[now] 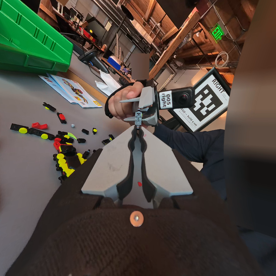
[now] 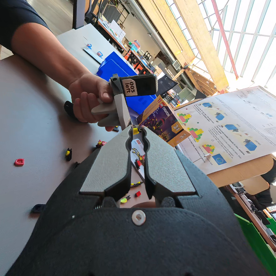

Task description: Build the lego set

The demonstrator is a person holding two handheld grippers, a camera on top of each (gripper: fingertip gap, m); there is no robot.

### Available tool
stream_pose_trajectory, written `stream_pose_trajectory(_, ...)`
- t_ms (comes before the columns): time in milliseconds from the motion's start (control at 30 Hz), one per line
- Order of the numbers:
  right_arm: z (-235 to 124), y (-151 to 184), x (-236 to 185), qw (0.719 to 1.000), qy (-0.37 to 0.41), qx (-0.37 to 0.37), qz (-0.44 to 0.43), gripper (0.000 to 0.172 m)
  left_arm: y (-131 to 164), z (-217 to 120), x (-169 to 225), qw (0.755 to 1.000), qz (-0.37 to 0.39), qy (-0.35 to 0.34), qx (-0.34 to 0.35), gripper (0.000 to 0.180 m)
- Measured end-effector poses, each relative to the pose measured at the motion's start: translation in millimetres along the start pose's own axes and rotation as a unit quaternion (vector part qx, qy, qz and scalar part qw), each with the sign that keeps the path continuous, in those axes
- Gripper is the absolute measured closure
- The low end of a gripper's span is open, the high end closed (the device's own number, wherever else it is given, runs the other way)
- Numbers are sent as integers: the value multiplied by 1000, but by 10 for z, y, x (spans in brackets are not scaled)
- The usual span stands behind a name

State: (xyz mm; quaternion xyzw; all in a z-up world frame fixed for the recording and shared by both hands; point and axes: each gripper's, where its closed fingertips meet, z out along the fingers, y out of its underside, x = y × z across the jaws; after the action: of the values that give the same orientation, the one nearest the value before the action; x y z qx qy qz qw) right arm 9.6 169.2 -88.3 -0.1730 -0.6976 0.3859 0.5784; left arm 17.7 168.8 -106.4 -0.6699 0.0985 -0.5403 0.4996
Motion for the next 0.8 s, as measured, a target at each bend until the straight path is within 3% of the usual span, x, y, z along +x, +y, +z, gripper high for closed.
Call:
stream_pose_trajectory(367, -72, -2, -3, 997, -37, 14, 60, 172, -53, -7, -48, 999, 34, -34, 13, 180)
stream_pose_trajectory(467, -58, -11, -165, 994, -86, 7, 62, 172, -250, -126, -97, 997, 5, -39, 67, 180)
stream_pose_trajectory(533, -32, 1, -71, 997, -48, 4, 55, 172, -309, -206, -118, 996, -5, -39, 77, 180)
stream_pose_trajectory(600, -30, 47, 45, 999, -11, -4, 53, 172, -272, -195, -110, 997, -2, -38, 60, 180)
stream_pose_trajectory(633, -32, 56, 62, 998, -8, -3, 58, 161, -221, -164, -104, 998, 4, -39, 46, 180)
stream_pose_trajectory(733, -23, 48, -17, 997, -31, 0, 69, 149, 1, -32, -58, 999, 26, -35, -13, 180)
stream_pose_trajectory(800, -16, 49, -127, 997, -58, -5, 57, 153, 64, 11, -44, 998, 36, -34, -27, 180)
